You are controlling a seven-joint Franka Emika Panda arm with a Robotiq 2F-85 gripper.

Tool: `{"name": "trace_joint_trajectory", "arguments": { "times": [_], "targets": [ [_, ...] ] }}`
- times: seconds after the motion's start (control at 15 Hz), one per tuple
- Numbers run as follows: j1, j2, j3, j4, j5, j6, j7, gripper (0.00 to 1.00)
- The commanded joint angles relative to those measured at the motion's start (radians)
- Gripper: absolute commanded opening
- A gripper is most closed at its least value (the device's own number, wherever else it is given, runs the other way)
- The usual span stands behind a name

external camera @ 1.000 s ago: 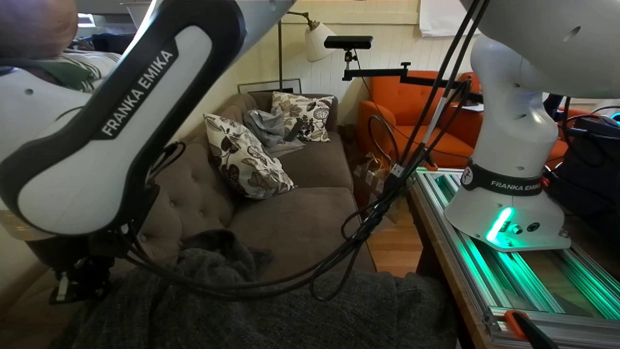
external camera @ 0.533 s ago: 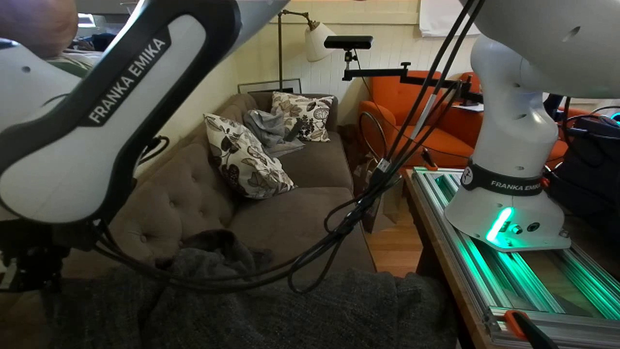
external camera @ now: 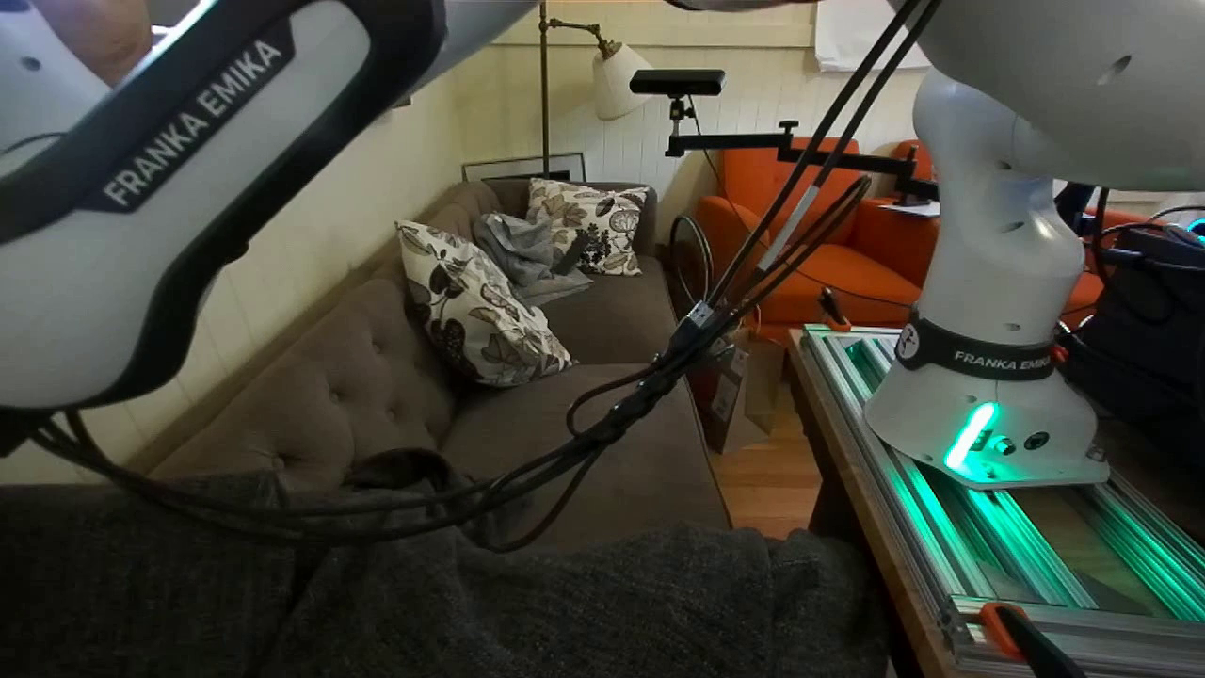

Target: Spread out the blanket on the armrest

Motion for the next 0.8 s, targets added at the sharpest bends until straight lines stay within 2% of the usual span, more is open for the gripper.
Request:
{"name": "trace_joint_trajectory", "arguments": {
  "times": [0.0, 0.2, 0.33, 0.4, 0.47, 0.6, 0.67, 0.73],
  "targets": [
    [0.048, 0.091, -0.087, 0.093, -0.026, 0.178, 0.058, 0.01],
    [0.115, 0.166, -0.231, 0.132, -0.005, 0.318, 0.123, 0.01],
    [0.129, 0.203, -0.263, 0.143, 0.018, 0.343, 0.137, 0.01],
    [0.114, 0.201, -0.228, 0.129, 0.010, 0.337, 0.113, 0.28],
    [0.107, 0.196, -0.197, 0.117, 0.033, 0.328, 0.064, 0.29],
    [0.086, 0.160, -0.123, 0.076, 0.019, 0.298, 0.014, 0.41],
    [0.075, 0.120, -0.092, 0.033, -0.023, 0.269, 0.013, 0.47],
    [0.082, 0.092, -0.097, 0.003, -0.027, 0.246, 0.000, 0.55]
  ]
}}
